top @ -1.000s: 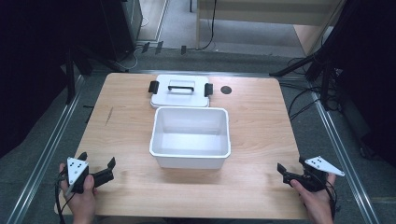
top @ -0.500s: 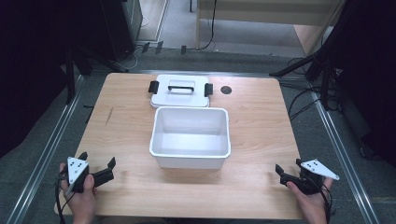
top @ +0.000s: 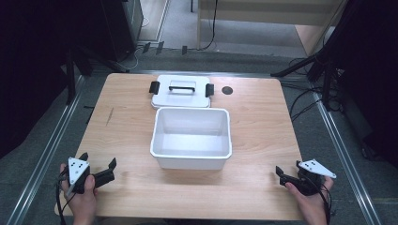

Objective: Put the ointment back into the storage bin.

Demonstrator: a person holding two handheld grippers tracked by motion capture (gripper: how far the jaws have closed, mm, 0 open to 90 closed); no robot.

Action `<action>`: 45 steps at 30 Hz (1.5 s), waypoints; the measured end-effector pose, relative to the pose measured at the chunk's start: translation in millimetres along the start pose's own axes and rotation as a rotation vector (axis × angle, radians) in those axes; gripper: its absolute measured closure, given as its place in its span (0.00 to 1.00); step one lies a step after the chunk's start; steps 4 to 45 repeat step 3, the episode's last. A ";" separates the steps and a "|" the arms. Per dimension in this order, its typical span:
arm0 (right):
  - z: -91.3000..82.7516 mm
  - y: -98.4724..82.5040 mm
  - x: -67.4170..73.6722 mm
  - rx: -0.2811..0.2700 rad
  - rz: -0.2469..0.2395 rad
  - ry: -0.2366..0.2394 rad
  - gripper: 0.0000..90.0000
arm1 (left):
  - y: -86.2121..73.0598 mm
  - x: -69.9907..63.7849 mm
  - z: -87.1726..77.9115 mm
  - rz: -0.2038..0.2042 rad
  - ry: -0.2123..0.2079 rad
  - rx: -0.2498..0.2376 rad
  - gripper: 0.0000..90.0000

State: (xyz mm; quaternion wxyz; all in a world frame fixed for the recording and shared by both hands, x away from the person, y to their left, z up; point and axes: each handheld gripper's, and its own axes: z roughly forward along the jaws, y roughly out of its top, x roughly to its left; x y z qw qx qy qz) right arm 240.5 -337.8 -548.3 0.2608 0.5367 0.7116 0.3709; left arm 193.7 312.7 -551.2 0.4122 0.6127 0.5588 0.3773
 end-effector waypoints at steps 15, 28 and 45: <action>0.2 0.2 -1.6 0.001 0.011 0.014 0.19 | 0.1 0.0 0.2 0.001 -0.001 0.002 0.00; 0.2 0.2 -1.6 0.001 0.011 0.014 0.19 | 0.1 0.0 0.2 0.001 -0.001 0.002 0.00; 0.2 0.2 -1.6 0.001 0.011 0.014 0.19 | 0.1 0.0 0.2 0.001 -0.001 0.002 0.00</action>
